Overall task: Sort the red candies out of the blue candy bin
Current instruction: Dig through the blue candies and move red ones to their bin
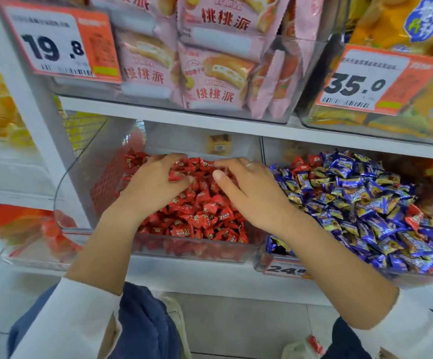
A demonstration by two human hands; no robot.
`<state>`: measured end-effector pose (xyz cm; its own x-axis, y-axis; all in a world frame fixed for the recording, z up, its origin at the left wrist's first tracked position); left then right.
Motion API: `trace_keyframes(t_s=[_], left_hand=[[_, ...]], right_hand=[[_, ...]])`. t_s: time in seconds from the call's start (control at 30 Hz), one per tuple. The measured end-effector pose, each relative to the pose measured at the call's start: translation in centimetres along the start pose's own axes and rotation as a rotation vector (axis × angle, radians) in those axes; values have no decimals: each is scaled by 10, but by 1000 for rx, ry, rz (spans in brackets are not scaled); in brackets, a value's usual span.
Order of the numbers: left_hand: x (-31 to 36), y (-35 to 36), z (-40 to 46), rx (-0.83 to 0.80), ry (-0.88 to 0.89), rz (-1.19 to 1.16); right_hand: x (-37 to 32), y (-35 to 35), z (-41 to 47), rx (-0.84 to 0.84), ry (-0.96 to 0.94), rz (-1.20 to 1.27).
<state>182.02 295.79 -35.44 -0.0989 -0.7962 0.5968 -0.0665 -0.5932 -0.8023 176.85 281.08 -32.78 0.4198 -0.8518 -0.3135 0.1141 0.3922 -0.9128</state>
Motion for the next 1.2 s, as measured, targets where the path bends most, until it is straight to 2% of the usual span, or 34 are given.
trace_keyframes(t_s=[0.1, 0.17, 0.27, 0.33, 0.47, 0.67, 0.73, 0.87, 0.93, 1.07, 1.2], left_hand=[[23, 8, -3, 36, 42, -56], [51, 31, -8, -35, 74, -131], [98, 65, -16, -152, 118, -189], [118, 82, -13, -189, 107, -166], [129, 116, 5, -273, 39, -109], [132, 125, 13, -234, 48, 34], [133, 125, 13, -240, 55, 31], [133, 126, 13, -262, 44, 56], [132, 127, 12, -256, 28, 61], [131, 127, 10, -240, 19, 75], [132, 125, 11, -229, 24, 85]], right_hand=[[13, -39, -34, 182, -26, 19], [48, -56, -65, 221, 91, -2], [111, -62, -104, 92, 304, -56], [139, -64, -119, 17, 362, -91], [157, -64, -106, -4, 311, -70], [200, -30, -28, -157, 297, -123], [218, -17, -13, -242, 325, -188], [253, 14, -16, -525, 439, -444], [255, 27, -16, -604, 482, -411], [241, 45, -6, -660, 484, -115], [220, 48, 3, -499, 392, 83]])
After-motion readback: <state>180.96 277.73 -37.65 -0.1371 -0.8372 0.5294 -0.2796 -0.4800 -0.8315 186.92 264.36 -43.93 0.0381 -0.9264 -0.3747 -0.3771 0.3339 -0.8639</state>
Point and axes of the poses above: each hand's wrist, its own z-axis towards the middle knuckle, its own y-axis out of the palm, x = y × z, the point moved 10 cm from there along z, towards the middle knuckle, and after that the axes turned 10 degrees about -y, right-handed, at the moved point
